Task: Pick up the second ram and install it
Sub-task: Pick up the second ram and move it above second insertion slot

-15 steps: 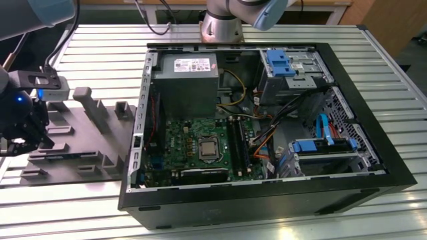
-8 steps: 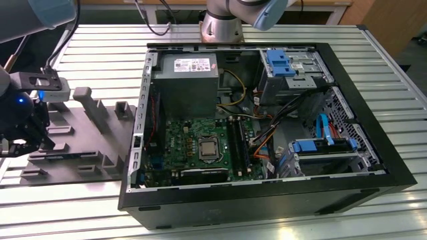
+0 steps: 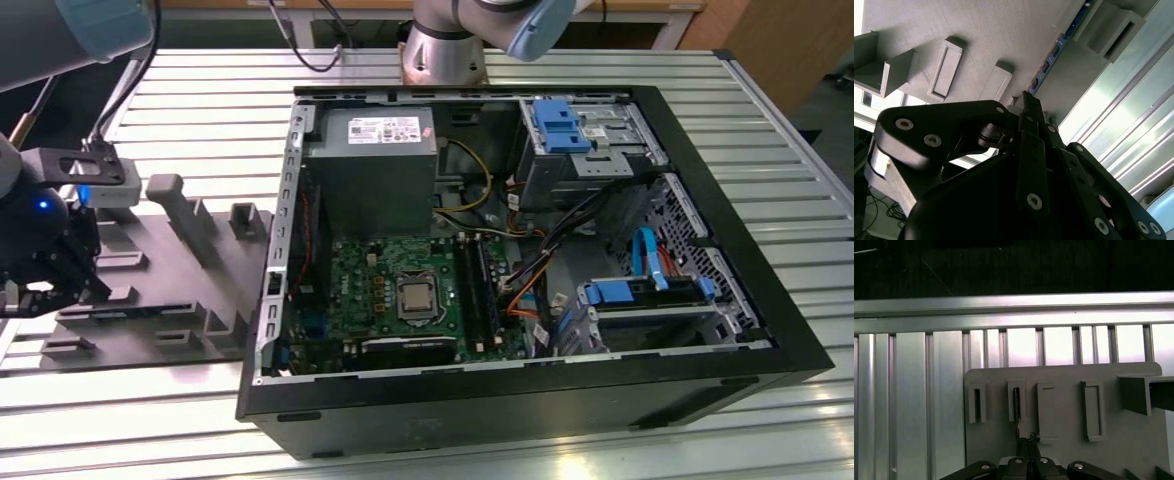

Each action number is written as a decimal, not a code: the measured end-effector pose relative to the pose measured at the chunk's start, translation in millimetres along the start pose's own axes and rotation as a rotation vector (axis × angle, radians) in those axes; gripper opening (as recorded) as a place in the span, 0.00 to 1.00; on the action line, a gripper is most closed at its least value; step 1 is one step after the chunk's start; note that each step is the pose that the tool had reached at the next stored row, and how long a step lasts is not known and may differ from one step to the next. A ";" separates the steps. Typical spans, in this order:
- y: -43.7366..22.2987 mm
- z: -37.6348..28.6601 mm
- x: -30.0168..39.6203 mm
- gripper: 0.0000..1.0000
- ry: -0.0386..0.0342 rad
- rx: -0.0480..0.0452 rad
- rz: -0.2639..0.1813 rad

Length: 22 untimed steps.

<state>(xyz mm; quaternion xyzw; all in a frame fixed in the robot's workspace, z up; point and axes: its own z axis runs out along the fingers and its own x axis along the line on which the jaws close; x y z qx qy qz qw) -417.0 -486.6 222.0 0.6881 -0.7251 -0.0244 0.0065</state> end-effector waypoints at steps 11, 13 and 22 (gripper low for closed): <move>-0.3 2.1 3.3 0.11 -0.0001 0.0001 0.000; -0.3 2.7 4.1 0.11 0.0000 0.0000 0.000; -0.6 5.5 4.8 0.11 0.0004 -0.0003 -0.008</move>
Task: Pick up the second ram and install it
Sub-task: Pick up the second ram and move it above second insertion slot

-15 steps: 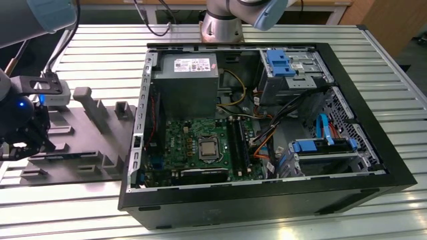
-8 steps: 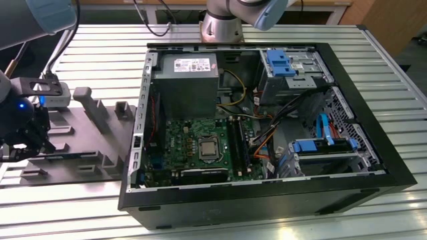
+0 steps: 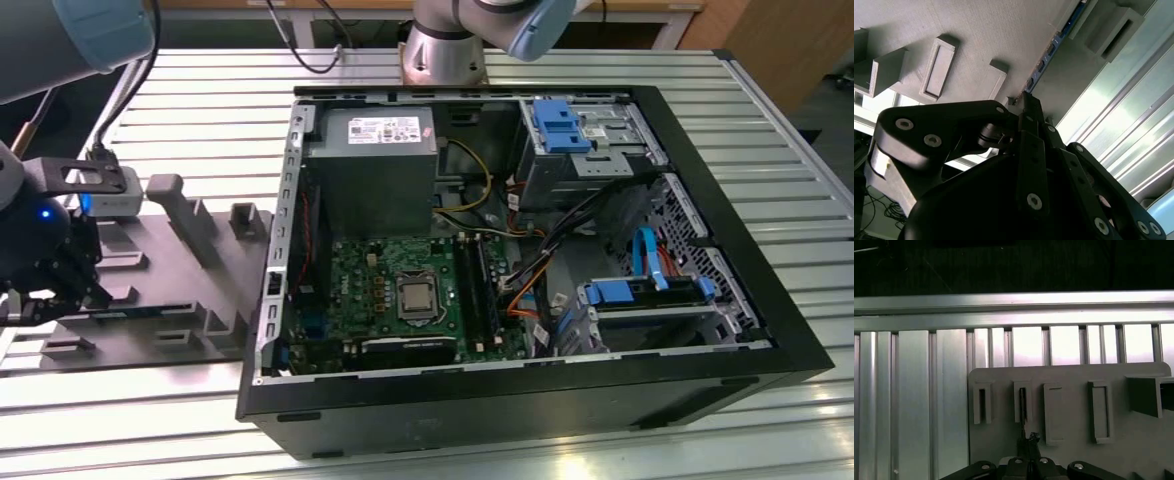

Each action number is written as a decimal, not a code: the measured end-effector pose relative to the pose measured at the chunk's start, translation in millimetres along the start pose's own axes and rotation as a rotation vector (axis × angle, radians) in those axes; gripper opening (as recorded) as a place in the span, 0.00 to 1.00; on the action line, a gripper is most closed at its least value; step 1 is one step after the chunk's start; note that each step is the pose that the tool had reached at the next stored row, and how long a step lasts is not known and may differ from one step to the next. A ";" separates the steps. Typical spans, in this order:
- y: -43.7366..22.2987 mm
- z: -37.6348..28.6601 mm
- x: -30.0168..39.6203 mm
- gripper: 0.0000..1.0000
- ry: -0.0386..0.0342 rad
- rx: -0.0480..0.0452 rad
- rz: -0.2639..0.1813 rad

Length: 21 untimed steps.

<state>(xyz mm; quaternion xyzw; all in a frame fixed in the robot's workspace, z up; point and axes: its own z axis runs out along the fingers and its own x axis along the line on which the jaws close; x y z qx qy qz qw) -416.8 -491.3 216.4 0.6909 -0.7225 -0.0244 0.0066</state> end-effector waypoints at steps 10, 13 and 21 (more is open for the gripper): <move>-0.1 0.6 0.0 0.11 0.0001 0.0000 -0.004; -0.1 0.6 0.0 0.24 0.0002 0.0000 -0.004; -0.2 1.6 0.0 0.36 0.0007 -0.0002 -0.020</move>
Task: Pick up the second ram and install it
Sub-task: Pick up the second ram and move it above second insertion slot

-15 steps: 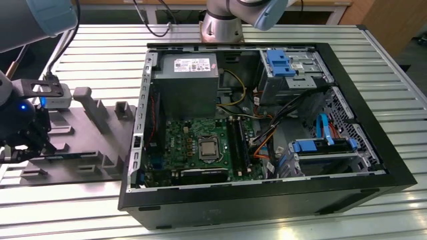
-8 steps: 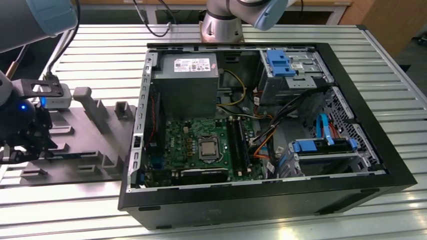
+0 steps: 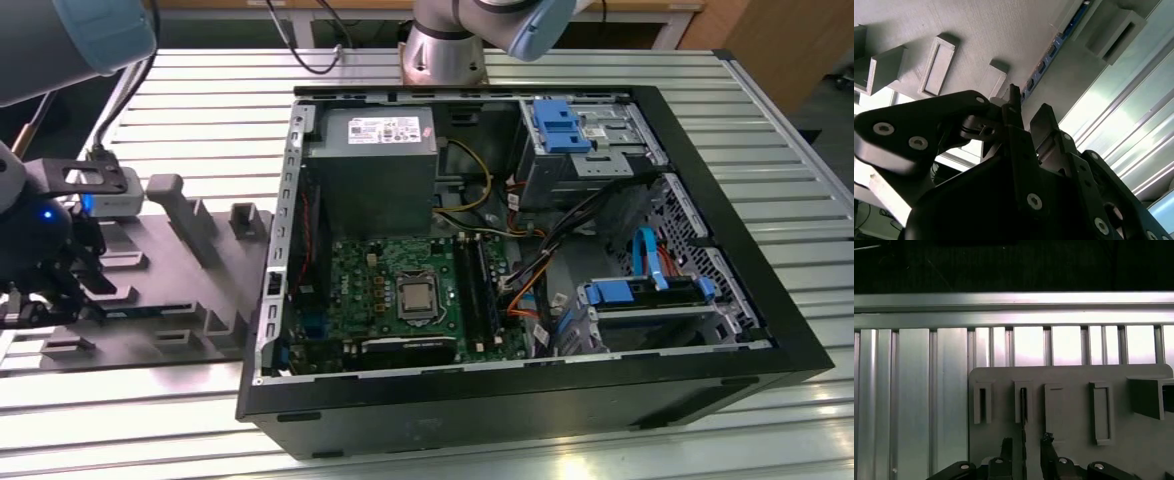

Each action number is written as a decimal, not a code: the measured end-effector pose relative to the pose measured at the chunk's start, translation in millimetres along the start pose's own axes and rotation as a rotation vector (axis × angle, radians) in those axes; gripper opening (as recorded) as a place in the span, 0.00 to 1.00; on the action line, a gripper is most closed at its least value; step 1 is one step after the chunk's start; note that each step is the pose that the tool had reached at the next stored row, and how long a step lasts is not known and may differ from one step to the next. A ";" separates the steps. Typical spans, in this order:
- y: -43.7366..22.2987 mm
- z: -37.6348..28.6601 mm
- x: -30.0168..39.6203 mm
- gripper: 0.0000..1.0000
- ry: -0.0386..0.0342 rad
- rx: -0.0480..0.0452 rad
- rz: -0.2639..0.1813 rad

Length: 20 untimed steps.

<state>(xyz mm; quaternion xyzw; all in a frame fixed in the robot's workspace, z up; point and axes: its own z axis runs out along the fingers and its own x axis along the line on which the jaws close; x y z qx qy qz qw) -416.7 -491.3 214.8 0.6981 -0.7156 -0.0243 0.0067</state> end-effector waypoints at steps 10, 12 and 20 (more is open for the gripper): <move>-0.2 5.5 0.2 0.36 0.0025 -0.0015 -0.053; -0.3 7.1 0.2 0.36 0.0025 -0.0015 -0.054; -0.5 12.0 0.3 0.36 0.0026 -0.0015 -0.055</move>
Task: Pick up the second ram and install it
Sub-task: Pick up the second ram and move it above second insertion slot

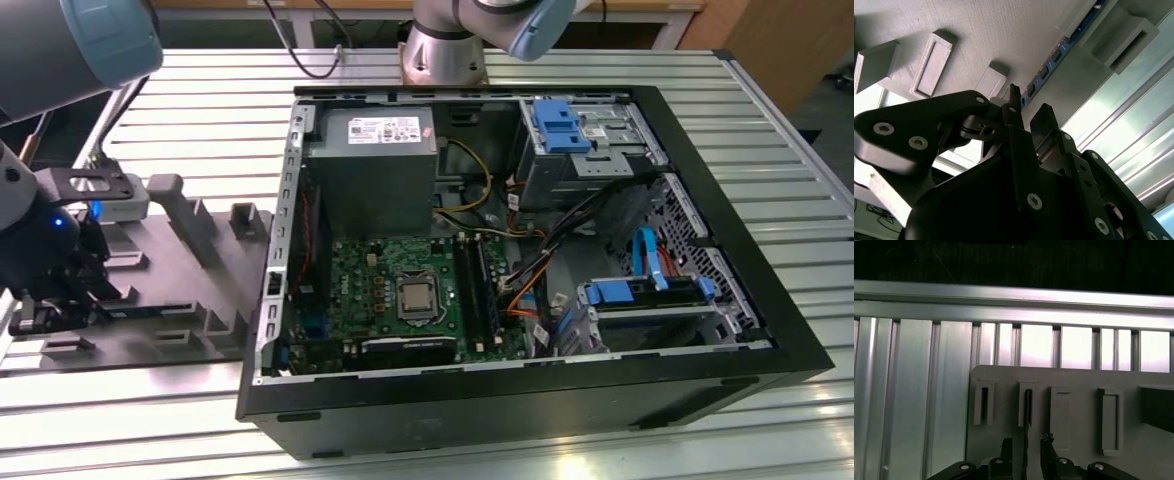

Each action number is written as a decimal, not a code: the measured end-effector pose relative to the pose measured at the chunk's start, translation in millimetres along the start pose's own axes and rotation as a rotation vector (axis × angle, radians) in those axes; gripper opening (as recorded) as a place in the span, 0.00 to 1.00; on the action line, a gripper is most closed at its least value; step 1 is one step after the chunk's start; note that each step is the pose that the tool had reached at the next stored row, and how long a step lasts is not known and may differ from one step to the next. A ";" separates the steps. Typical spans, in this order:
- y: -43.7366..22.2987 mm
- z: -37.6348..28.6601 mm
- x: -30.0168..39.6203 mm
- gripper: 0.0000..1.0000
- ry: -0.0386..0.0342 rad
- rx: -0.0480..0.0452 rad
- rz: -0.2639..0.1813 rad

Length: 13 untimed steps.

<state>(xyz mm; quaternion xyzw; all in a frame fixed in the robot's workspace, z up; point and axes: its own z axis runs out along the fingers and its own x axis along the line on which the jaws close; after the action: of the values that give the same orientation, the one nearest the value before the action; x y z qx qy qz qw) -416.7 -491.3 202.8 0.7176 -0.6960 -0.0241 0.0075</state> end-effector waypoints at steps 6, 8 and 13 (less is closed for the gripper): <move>-0.1 2.6 0.1 0.36 0.0001 -0.0001 0.000; -0.1 2.8 0.1 0.36 0.0002 -0.0002 0.000; -0.2 3.1 0.1 0.36 0.0000 -0.0001 0.000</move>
<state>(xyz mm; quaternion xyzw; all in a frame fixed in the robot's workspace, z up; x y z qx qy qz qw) -416.7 -491.3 199.7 0.7178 -0.6958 -0.0242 0.0075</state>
